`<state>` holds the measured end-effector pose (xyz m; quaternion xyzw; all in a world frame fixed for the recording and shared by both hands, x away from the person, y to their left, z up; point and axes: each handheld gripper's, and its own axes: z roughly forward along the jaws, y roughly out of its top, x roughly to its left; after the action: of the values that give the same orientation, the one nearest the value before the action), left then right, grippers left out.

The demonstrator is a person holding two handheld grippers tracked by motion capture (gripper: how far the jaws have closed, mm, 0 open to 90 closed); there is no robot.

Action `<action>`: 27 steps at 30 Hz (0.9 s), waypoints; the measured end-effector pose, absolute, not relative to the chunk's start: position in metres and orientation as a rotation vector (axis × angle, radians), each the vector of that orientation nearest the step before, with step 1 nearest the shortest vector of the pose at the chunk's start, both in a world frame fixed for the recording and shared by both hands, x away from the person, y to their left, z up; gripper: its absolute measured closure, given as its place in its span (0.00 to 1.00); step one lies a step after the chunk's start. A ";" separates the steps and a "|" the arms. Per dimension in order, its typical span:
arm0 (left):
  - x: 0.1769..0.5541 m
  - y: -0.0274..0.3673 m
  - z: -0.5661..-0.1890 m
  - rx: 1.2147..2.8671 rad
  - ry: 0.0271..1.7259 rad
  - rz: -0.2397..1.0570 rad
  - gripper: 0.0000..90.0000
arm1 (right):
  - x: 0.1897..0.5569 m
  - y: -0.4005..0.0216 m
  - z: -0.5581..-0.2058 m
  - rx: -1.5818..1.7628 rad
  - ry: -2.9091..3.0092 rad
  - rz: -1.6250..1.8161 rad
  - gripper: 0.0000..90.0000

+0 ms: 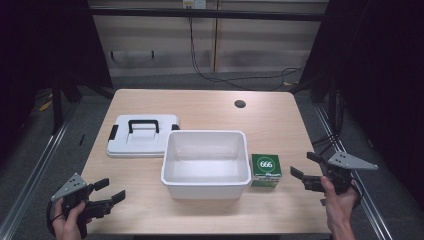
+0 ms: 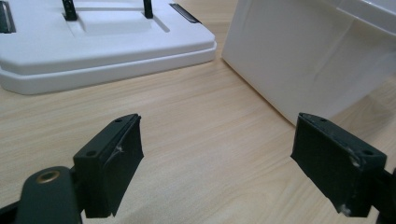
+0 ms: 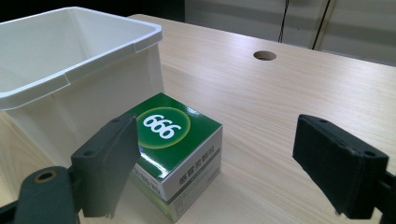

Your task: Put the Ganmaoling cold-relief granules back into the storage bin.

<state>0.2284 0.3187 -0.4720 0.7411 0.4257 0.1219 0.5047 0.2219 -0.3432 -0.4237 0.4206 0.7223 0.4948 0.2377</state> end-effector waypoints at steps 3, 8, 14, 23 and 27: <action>0.228 0.319 -0.472 1.788 1.030 0.293 0.18 | 0.223 -0.344 -0.422 1.126 1.991 1.388 0.17; 0.228 0.319 -0.472 1.796 1.029 0.298 0.18 | 0.225 -0.346 -0.423 1.130 2.009 1.419 0.15; 0.227 0.318 -0.471 1.801 1.021 0.301 0.18 | 0.223 -0.343 -0.422 1.106 2.062 1.429 0.15; 0.228 0.315 -0.472 1.808 1.018 0.294 0.18 | 0.222 -0.332 -0.407 0.956 2.157 1.374 0.15; 0.227 0.313 -0.472 1.823 1.004 0.295 0.18 | 0.223 -0.327 -0.402 0.916 2.213 1.351 0.15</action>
<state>0.2270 0.3131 -0.4717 0.7527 0.4144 0.1217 0.4969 0.2232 -0.3272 -0.4016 0.3266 0.7893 0.4821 0.1946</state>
